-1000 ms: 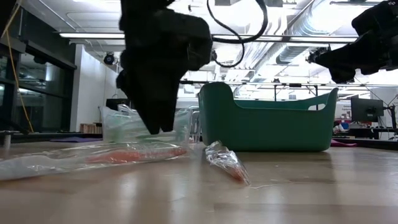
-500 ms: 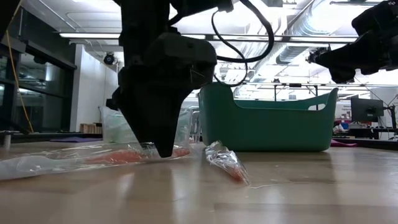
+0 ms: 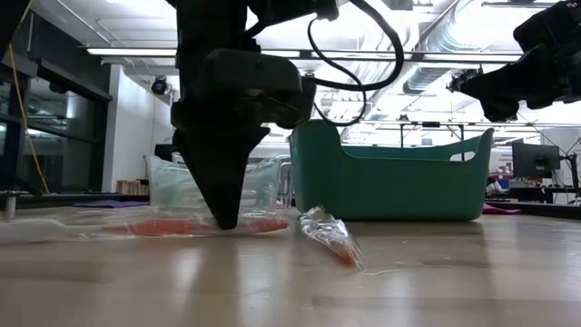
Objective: Pick & Place Toothbrushes
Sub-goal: Put the orange toothbrush into the left transparent bin
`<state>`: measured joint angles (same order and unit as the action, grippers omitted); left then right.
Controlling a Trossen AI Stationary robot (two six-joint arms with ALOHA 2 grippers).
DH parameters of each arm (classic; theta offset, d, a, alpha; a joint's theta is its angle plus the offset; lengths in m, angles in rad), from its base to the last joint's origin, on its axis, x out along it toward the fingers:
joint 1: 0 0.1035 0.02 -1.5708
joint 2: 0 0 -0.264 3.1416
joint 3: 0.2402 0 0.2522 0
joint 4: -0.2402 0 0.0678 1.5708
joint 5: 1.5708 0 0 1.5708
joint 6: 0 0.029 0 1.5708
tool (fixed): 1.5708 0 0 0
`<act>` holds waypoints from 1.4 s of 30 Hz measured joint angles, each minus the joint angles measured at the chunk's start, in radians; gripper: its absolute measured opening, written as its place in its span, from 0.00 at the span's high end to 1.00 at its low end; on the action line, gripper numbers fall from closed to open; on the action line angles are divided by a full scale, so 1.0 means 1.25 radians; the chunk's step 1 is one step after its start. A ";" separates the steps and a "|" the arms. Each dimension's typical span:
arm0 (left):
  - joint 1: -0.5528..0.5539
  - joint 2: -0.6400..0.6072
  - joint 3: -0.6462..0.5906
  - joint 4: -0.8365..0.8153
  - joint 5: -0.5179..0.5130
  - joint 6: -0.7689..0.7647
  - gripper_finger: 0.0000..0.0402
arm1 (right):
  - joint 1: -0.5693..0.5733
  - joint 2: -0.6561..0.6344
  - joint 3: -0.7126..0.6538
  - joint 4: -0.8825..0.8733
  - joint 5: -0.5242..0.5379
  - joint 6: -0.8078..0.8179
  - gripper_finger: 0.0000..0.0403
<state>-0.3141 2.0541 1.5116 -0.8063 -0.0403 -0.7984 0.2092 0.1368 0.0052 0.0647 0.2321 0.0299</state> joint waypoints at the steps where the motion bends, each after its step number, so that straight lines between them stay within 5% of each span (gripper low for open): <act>1: 0.000 0.000 0.000 0.000 0.000 0.013 0.96 | 0.000 0.000 0.000 0.000 0.000 0.000 0.87; 9: 0.000 -0.045 -0.001 -0.048 -0.012 0.111 0.98 | 0.000 0.000 0.000 0.000 0.000 0.000 0.87; 23: 0.038 -0.275 -0.001 -0.297 -0.233 0.227 0.98 | 0.000 0.000 0.000 0.000 0.000 0.000 0.87; 34: 0.211 -0.336 -0.001 -0.306 -0.277 0.548 0.98 | 0.000 0.000 0.000 0.000 0.000 0.000 0.87; 42: 0.361 -0.335 0.000 -0.194 -0.278 0.825 0.98 | 0.000 0.000 0.000 0.000 0.000 0.000 0.87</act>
<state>0.1366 1.6356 1.5116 -1.0491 -0.3879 0.2328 0.2091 0.1364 0.0051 0.0650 0.2321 0.0298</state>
